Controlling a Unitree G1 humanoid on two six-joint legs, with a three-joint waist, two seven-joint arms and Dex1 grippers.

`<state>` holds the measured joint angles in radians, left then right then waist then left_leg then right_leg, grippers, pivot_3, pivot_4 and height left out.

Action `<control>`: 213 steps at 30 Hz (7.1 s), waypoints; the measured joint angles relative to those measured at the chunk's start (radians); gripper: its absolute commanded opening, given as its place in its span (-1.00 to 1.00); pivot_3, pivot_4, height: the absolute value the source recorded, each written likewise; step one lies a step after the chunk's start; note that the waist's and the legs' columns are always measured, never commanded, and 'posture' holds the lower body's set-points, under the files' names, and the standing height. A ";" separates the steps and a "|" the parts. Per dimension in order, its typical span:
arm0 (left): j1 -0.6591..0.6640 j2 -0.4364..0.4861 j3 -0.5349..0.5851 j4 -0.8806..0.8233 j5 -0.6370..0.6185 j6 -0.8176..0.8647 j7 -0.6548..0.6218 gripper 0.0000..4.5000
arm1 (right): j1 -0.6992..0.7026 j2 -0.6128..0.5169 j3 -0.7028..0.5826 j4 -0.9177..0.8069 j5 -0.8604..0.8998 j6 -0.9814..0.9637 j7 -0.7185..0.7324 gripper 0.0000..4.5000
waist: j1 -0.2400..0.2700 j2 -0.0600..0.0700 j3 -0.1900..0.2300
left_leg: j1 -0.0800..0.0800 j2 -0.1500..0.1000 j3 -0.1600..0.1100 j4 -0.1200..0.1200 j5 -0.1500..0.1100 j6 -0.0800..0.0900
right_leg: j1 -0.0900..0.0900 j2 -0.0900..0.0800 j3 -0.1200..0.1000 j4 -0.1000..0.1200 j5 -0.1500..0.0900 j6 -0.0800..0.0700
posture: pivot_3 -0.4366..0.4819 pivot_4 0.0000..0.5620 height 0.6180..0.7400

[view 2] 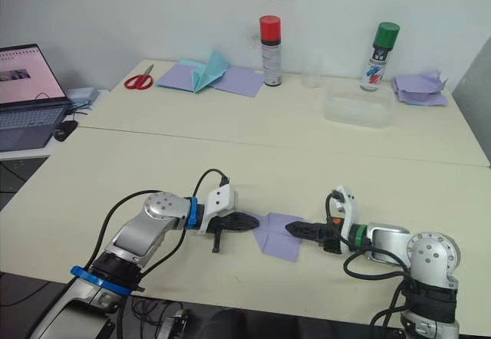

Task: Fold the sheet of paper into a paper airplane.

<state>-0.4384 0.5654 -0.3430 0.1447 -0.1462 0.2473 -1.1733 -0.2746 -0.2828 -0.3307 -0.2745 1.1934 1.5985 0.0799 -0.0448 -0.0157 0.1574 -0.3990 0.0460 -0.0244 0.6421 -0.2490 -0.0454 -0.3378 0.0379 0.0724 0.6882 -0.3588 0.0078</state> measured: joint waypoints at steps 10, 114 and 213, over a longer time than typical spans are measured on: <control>0.004 -0.001 0.001 -0.007 0.000 0.005 0.004 -1.00 | -0.015 0.044 0.039 0.115 0.336 -0.055 -0.349 1.00 | -0.003 0.000 0.000 | -0.001 0.000 0.000 -0.001 0.000 0.000 | 0.000 0.000 0.000 -0.002 0.000 0.000 | -0.05 -0.47 1.00; 0.388 0.333 0.420 -0.494 -0.382 0.240 0.005 1.00 | -0.213 -0.364 0.853 0.643 -1.241 -2.544 0.881 0.99 | 0.016 -0.006 0.029 | 0.000 -0.001 0.000 0.003 0.004 -0.002 | -0.005 -0.006 -0.008 0.010 0.001 -0.009 | -0.05 -0.47 1.00; 0.258 0.138 0.066 -0.430 -0.124 0.263 0.177 -1.00 | -0.041 -0.253 0.575 -0.066 -0.509 -0.702 0.619 -0.98 | 0.005 -0.002 0.026 | -0.002 -0.001 0.003 -0.001 0.004 -0.002 | -0.007 -0.004 -0.002 0.008 -0.004 0.000 | -0.05 -0.47 1.00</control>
<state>-0.1807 0.7037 -0.2771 -0.2855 -0.2702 0.5107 -0.9961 -0.3154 -0.5358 0.2447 -0.3403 0.6840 0.8967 0.6991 -0.0403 -0.0180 0.1830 -0.4010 0.0450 -0.0218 0.6414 -0.2454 -0.0470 -0.3445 0.0339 0.0699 0.6966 -0.3631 0.0082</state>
